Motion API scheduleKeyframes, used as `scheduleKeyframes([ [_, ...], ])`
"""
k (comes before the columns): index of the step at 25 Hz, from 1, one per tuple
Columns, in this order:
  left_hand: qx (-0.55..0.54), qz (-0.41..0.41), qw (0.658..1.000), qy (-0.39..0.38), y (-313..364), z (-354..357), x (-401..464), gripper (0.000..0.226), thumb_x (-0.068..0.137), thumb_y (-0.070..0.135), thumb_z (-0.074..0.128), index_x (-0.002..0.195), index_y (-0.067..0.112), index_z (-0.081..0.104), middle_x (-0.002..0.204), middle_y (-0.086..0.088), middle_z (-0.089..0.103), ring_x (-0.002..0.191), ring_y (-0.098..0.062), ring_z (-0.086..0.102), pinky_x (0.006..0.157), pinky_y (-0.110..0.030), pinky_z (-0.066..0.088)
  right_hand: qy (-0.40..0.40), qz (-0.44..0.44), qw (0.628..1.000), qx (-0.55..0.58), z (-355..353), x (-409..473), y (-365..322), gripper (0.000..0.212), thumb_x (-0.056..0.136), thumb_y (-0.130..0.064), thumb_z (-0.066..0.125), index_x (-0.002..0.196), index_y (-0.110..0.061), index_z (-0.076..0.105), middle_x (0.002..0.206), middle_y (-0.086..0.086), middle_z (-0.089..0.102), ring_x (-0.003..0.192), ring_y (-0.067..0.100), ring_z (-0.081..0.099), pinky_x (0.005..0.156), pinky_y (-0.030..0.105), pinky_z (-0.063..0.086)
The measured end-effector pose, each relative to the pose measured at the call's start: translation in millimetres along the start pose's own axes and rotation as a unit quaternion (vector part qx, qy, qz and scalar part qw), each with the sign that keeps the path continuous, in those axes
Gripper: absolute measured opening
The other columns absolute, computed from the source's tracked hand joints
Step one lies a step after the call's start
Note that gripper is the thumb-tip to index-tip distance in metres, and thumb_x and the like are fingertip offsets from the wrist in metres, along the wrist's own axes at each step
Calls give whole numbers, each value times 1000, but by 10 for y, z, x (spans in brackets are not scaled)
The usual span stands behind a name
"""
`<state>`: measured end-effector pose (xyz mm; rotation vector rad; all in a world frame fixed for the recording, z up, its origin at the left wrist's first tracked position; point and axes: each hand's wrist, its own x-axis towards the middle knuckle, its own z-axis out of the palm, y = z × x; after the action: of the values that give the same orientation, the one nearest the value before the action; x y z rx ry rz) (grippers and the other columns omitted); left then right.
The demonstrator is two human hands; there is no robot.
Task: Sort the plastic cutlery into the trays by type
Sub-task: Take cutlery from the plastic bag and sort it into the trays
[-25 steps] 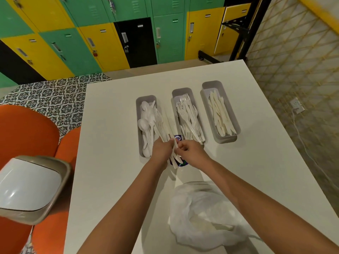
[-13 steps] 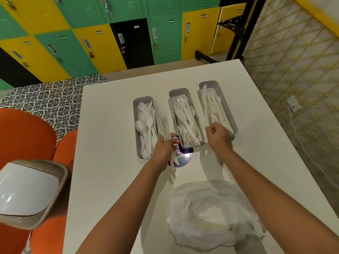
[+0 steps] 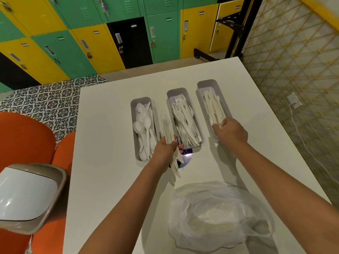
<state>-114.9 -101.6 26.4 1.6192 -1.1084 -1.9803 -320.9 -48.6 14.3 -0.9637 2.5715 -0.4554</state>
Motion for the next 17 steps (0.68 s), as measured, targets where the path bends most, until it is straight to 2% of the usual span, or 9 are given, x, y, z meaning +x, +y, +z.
scheduleKeyframes([
  [2, 12, 1, 1000, -6, -13, 1, 17, 25, 98, 12, 46, 121, 8, 54, 86, -6, 68, 76, -20, 63, 83, -42, 53, -34, -42, 996, 71, 12, -149, -173, 26, 88, -41, 56, 85, -15, 56, 82, 2, 58, 75, 22, 54, 64, 28, 37],
  [5, 10, -3, 1000, 6, -24, 29, 21, 20, 97, 13, 48, 114, 12, 58, 88, -5, 70, 85, -21, 66, 88, -42, 52, -199, -76, 964, 157, 95, -460, -408, 30, 90, -35, 56, 84, -7, 63, 75, 0, 57, 73, 16, 54, 60, 24, 36],
  [6, 0, -3, 1000, 11, -21, 43, 8, 16, 97, 12, 48, 109, 13, 60, 88, -7, 69, 86, -22, 66, 86, -40, 54, -252, -87, 948, 177, 132, -561, -462, 31, 90, -33, 57, 84, -3, 64, 78, 1, 59, 77, 16, 56, 62, 24, 39],
  [8, -40, -6, 999, 24, 7, 66, -41, 14, 97, 11, 48, 95, 16, 60, 85, -8, 67, 81, -21, 65, 77, -34, 56, -309, -91, 922, 215, 227, -714, -502, 27, 87, -27, 62, 71, -6, 62, 80, 2, 61, 93, 19, 64, 72, 27, 43],
  [9, -59, -7, 998, 33, 11, 72, -58, 15, 97, 10, 47, 91, 15, 60, 83, -7, 66, 78, -19, 64, 71, -31, 56, -313, -87, 918, 229, 278, -757, -499, 29, 85, -23, 64, 61, -11, 55, 76, 5, 59, 96, 24, 65, 73, 28, 44],
  [10, -55, -3, 998, 43, 0, 75, -46, 15, 98, 11, 47, 91, 14, 61, 83, -8, 67, 78, -20, 65, 69, -31, 56, -304, -84, 919, 236, 306, -795, -504, 34, 85, -19, 64, 55, -15, 50, 71, 8, 57, 89, 27, 65, 69, 28, 43],
  [13, 2, 22, 997, 74, -28, 77, -29, 15, 98, 16, 46, 95, 13, 61, 89, -9, 67, 84, -25, 65, 79, -38, 56, -253, -68, 930, 256, 335, -824, -488, 41, 87, -14, 61, 51, -19, 43, 56, 3, 42, 60, 21, 47, 60, 27, 36],
  [15, -33, 36, 997, 57, -13, 86, -57, 16, 100, 17, 40, 96, 17, 55, 88, -8, 62, 71, -20, 59, 67, -33, 53, -190, -65, 937, 287, 304, -786, -435, 38, 88, -13, 60, 53, -12, 45, 54, 1, 37, 55, 16, 37, 57, 27, 33],
  [17, -46, 27, 998, 40, 31, 83, -101, 17, 102, 19, 35, 102, 17, 51, 79, -4, 54, 59, -14, 46, 49, -22, 45, -126, -41, 944, 302, 242, -657, -358, 25, 93, -10, 52, 71, 0, 58, 62, 4, 43, 56, 16, 40, 54, 25, 36],
])
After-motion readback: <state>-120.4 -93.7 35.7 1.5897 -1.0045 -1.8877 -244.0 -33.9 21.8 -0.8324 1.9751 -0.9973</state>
